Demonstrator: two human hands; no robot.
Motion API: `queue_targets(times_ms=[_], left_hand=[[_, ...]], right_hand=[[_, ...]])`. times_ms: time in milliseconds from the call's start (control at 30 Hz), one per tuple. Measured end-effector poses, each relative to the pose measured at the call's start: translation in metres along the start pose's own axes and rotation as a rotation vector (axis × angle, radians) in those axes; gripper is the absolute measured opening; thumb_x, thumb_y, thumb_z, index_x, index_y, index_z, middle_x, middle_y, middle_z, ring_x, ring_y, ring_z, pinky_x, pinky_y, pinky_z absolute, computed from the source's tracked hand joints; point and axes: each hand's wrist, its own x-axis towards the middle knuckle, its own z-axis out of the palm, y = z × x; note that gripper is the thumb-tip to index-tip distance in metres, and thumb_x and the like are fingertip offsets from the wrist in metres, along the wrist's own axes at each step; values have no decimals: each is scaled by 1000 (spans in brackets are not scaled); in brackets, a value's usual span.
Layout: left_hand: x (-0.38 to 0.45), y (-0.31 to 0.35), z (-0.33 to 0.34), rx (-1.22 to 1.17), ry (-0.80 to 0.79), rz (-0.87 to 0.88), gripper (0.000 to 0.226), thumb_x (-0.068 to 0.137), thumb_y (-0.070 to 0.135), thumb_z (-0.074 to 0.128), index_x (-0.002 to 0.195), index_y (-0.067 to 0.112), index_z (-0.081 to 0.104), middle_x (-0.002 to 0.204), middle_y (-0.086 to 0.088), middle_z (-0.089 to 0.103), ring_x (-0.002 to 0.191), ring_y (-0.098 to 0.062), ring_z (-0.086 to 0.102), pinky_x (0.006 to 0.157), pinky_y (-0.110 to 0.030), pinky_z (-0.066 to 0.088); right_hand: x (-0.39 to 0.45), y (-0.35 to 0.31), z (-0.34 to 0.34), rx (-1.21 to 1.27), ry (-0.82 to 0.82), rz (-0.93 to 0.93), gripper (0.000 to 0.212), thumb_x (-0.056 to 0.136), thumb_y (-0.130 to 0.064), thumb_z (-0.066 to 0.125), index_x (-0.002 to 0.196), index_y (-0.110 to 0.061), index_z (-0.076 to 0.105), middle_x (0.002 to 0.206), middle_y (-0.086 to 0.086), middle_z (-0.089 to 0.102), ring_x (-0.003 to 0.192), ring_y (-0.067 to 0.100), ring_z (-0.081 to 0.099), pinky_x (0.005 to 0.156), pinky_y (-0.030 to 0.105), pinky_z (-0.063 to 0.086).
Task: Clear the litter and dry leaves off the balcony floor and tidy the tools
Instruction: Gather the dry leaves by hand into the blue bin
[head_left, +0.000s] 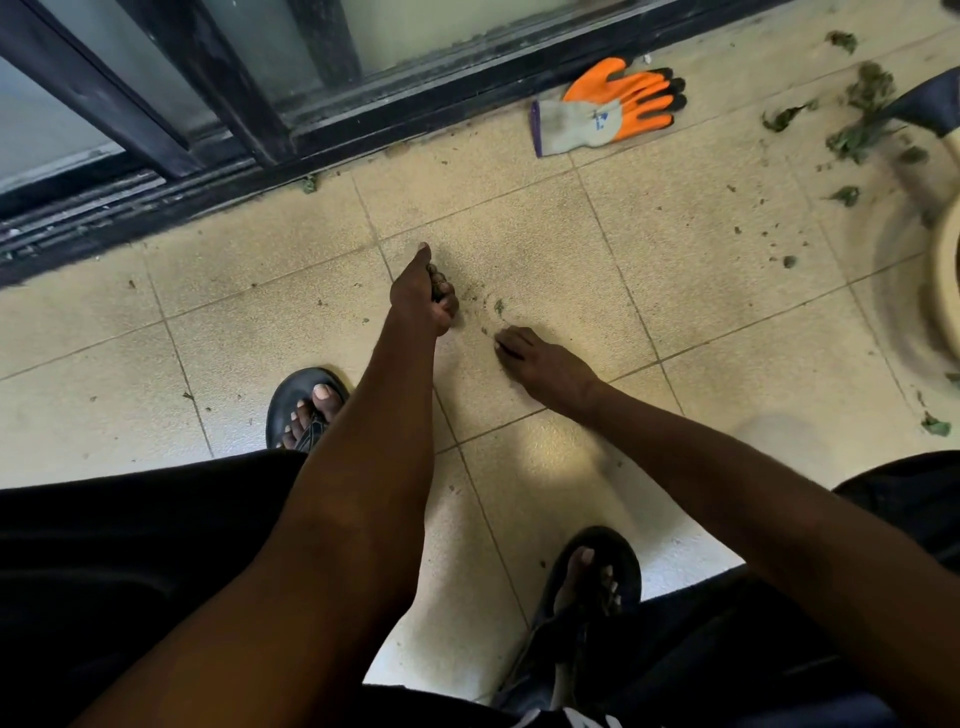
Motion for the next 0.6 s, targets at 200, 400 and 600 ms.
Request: queue_targets(times_ms=[200, 400, 600], left_hand=[[-1, -10, 10, 72, -28, -14, 44, 97, 39, 58, 61, 18, 42, 40, 5, 37, 32, -9, 28, 35, -15, 18], [-11, -23, 18, 158, -54, -26, 46, 96, 39, 58, 60, 18, 40, 42, 5, 35, 31, -8, 29, 34, -14, 18], [-19, -13, 13, 230, -29, -6, 44, 97, 40, 58, 61, 18, 42, 39, 6, 36, 29, -7, 30, 33, -14, 20]], right_hand=[[17, -5, -15, 70, -149, 143, 7, 77, 2, 67, 83, 0, 65, 89, 14, 60, 86, 32, 58, 44, 34, 45], [31, -18, -29, 47, -263, 277, 22, 91, 1, 45, 103, 6, 63, 107, 21, 58, 108, 36, 51, 65, 42, 48], [35, -14, -37, 228, -180, 491, 21, 87, 3, 48, 97, 5, 66, 101, 20, 63, 99, 35, 58, 72, 38, 46]])
